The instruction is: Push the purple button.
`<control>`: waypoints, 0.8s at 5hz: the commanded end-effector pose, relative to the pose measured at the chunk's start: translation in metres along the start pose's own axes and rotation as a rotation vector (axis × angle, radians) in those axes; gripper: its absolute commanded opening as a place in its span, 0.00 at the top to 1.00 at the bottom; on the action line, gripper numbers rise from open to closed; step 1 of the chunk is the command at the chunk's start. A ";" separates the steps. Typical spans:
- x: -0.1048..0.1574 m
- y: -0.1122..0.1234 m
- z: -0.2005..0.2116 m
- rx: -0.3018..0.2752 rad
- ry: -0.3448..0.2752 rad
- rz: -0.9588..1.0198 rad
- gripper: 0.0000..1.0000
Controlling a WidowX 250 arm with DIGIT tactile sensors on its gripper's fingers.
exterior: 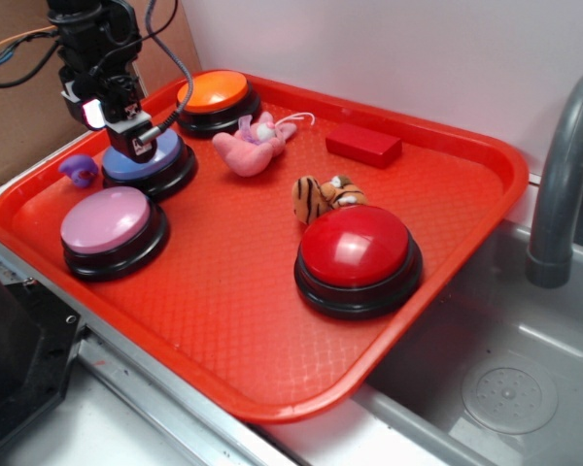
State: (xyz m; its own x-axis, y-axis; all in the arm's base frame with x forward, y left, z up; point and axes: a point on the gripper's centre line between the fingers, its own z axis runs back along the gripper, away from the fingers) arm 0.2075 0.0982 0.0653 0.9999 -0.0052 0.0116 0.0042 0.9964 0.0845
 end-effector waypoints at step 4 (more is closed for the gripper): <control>0.017 0.002 0.039 0.053 -0.105 0.027 0.00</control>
State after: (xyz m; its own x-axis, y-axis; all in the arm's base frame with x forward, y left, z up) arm 0.2162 0.0935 0.0890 0.9972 0.0152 0.0738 -0.0238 0.9928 0.1172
